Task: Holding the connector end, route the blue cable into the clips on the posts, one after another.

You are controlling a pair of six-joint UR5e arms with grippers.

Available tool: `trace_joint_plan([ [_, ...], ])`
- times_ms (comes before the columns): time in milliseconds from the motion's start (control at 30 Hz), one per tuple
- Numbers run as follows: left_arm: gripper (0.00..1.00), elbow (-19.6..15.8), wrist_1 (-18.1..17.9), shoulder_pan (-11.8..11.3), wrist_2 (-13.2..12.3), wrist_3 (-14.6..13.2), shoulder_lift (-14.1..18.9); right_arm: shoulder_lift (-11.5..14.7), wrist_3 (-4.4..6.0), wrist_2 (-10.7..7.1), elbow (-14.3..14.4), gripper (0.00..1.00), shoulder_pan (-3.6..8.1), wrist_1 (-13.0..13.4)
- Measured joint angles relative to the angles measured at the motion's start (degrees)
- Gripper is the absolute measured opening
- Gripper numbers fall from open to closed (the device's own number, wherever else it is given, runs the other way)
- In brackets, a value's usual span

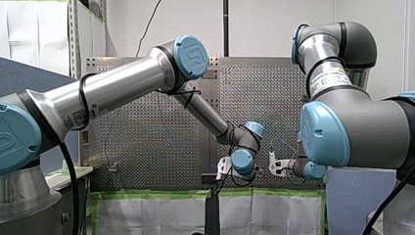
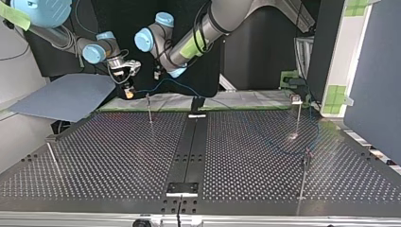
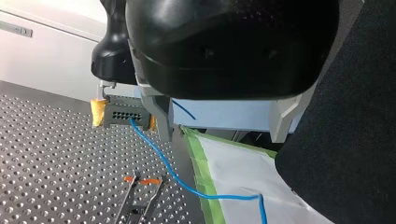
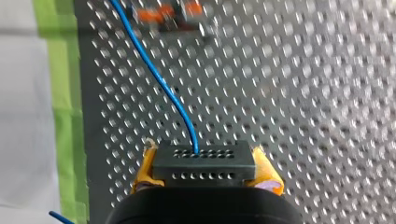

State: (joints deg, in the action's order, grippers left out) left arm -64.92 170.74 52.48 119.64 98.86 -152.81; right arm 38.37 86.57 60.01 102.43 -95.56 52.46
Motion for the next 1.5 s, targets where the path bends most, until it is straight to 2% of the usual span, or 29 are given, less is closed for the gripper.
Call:
trace_joint_plan([
  [100, 1.0, 0.0, 0.3, -0.1, 0.0, 0.0, 0.0, 0.0, -0.86, -1.77, -0.2, 0.0, 0.0, -1.8],
  [167, 1.0, 0.0, 0.5, -0.2, 0.0, 0.3, 0.0, 0.0, -1.37, -2.22, -0.2, 0.0, 0.1, -2.9],
  [367, 1.0, 0.0, 0.8, -0.3, -0.1, 1.0, 0.0, 0.3, -4.21, -2.4, -0.2, 0.0, 0.7, -6.3],
  [433, 1.0, 0.0, 1.2, -0.4, -0.1, 1.2, 0.0, 0.8, -5.3, -3.12, -0.2, 0.0, 1.03, -7.5],
  [533, 1.0, 0.0, 1.8, -0.4, -0.2, 1.4, 0.0, 1.7, -6.31, -4.32, 0.1, 0.0, 1.46, -9.1],
  [700, 1.0, 0.0, 3.5, -0.5, -0.5, 1.8, 0.0, 2.4, -6.98, -5.19, 0.2, 0.0, 1.77, -12.0],
  [800, 1.0, 0.0, 5.0, -0.7, -1.6, 3.0, 0.0, 2.5, -7.3, -5.48, 0.2, 0.0, 1.86, -12.7],
  [933, 1.0, 0.0, 7.3, -1.1, -3.4, 5.3, 0.0, 2.5, -7.48, -5.44, 0.3, 0.0, 2.01, -13.2],
  [1233, 1.0, 0.0, 9.9, -1.7, -7.0, 10.8, 0.0, 2.5, -7.69, -5.34, 0.4, 0.0, 2.13, -13.3],
  [1500, 1.0, 0.0, 10.2, -2.6, -11.5, 15.3, 0.0, 2.5, -7.68, -5.39, 0.5, 0.0, 2.07, -13.1],
])
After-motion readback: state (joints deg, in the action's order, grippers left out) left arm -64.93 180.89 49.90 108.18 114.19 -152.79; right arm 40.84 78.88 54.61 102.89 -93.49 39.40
